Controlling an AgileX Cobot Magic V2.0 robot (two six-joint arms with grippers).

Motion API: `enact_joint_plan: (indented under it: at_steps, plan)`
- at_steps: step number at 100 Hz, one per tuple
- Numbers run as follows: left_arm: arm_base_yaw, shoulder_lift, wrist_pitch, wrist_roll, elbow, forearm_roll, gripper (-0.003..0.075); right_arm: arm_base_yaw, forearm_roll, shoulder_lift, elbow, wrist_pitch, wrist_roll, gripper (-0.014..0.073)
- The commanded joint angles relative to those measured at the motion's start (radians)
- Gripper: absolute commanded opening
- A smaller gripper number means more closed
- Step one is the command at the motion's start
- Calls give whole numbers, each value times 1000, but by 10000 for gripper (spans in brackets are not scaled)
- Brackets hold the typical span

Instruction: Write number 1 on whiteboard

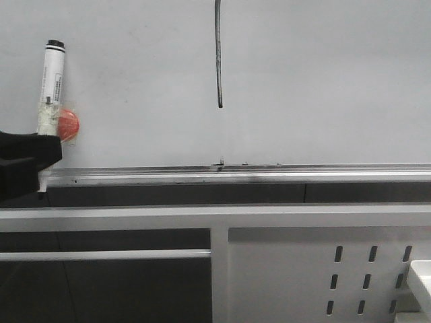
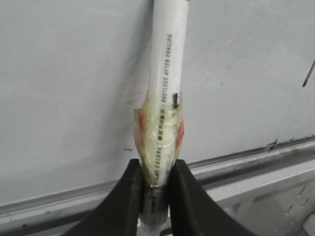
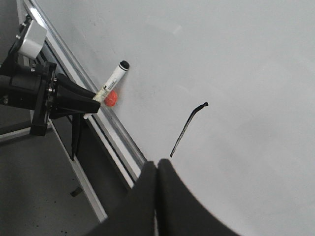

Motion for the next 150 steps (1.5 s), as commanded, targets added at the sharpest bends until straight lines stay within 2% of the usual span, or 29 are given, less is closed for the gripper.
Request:
enact_joint_plan:
  at_steps: [1,12,58,106,113,118,130,137,150]
  plan:
    - [-1,-16,-227,-2,-33,-57,-20,-2,-19,-4,-25,-83,1,-59]
    - [-1,-16,-227,-2,-44,-88,-20,-2,-19,-2,-25,-83,1,-59]
    - [-1,-18,-227,-2,-102,-47,-20,-2,-19,-2,-25,-83,1,-59]
    - [-1,-16,-227,0,-106,-104,-15,-2,-19,-2,-25,-83,1,-59]
    - [-1,-16,-227,40,-106,-91,34,-2,-17,-2,-25,-83,1,-59]
    - [-1,-16,-227,82,-106,-84,104,-2,-17,-2,-25,-83,1,-59]
    - [-1,-16,-227,87,-106,-84,309,-2,-17,-2,-25,-81,1,-59]
    - [-1,-16,-227,87,-106,-84,352,-2,-17,-2,-25,-81,1,-59]
    - [-1,-16,-227,87,-106,-84,352,-2,-17,-2,-25,-81,1,-59]
